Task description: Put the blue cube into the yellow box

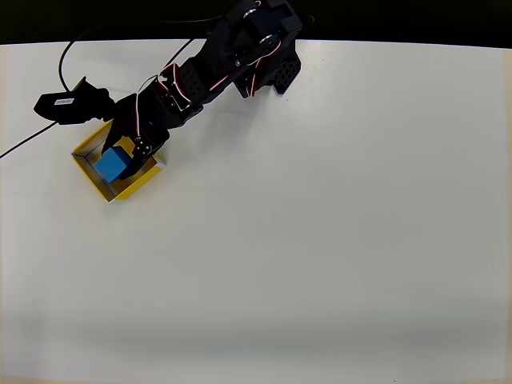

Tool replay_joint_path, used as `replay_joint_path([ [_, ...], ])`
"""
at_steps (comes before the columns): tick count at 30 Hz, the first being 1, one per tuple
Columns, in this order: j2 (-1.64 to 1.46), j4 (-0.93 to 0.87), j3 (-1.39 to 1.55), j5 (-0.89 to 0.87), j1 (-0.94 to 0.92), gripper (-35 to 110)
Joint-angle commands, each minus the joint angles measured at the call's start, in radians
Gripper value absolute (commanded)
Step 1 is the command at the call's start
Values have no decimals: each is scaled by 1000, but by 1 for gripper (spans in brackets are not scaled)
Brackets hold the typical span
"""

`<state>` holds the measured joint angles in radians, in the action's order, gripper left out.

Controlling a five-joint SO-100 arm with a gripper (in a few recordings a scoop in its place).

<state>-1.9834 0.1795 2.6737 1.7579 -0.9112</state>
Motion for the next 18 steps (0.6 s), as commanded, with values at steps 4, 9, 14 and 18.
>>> replay_joint_path([
  [4,-21,75,20,23,-37,22],
  [9,-26,101,21,2,-38,29],
  [14,-52,121,23,5,-31,32],
  [18,-118,163,15,25,20,28],
])
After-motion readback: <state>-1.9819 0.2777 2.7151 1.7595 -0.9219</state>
